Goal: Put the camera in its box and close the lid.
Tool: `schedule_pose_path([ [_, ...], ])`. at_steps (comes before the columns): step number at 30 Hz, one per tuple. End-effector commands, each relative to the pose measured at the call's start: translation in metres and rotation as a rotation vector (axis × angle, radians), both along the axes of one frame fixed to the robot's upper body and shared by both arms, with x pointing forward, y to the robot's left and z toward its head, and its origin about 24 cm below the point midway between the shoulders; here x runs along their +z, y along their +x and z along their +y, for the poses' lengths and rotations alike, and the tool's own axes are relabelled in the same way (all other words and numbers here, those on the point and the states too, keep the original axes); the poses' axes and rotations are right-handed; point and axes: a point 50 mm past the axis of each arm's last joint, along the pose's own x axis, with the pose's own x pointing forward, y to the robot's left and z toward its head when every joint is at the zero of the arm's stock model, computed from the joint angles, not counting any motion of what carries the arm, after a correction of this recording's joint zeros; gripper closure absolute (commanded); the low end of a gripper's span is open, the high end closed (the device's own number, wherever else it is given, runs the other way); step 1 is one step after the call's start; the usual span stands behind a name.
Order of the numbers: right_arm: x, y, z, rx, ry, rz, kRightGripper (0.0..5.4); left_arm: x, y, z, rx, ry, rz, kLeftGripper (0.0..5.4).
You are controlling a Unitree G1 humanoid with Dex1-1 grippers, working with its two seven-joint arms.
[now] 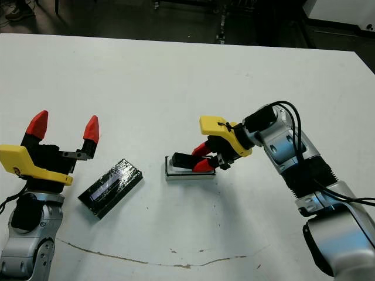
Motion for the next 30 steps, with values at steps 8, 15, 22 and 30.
schedule_pose_path([
  [8, -0.0113, -0.0027, -0.0201, -0.098, -0.101, 0.014, 3.74, -0.0032, -0.0027, 0.0006, -0.001, -0.013, 0.021, 0.0],
  [15, -0.0098, -0.0018, -0.02, -0.101, -0.099, 0.036, 3.17, -0.004, -0.0025, 0.0007, -0.004, -0.01, 0.022, 0.0],
  [22, -0.0114, -0.001, -0.0185, -0.069, -0.1, 0.058, 2.23, -0.0039, -0.0026, 0.0008, 0.0, -0.003, 0.021, 0.0],
  [30, -0.0057, 0.0007, -0.0184, 0.03, -0.098, 0.027, 1.32, -0.0043, -0.0023, 0.0012, -0.007, -0.012, 0.022, 0.0],
])
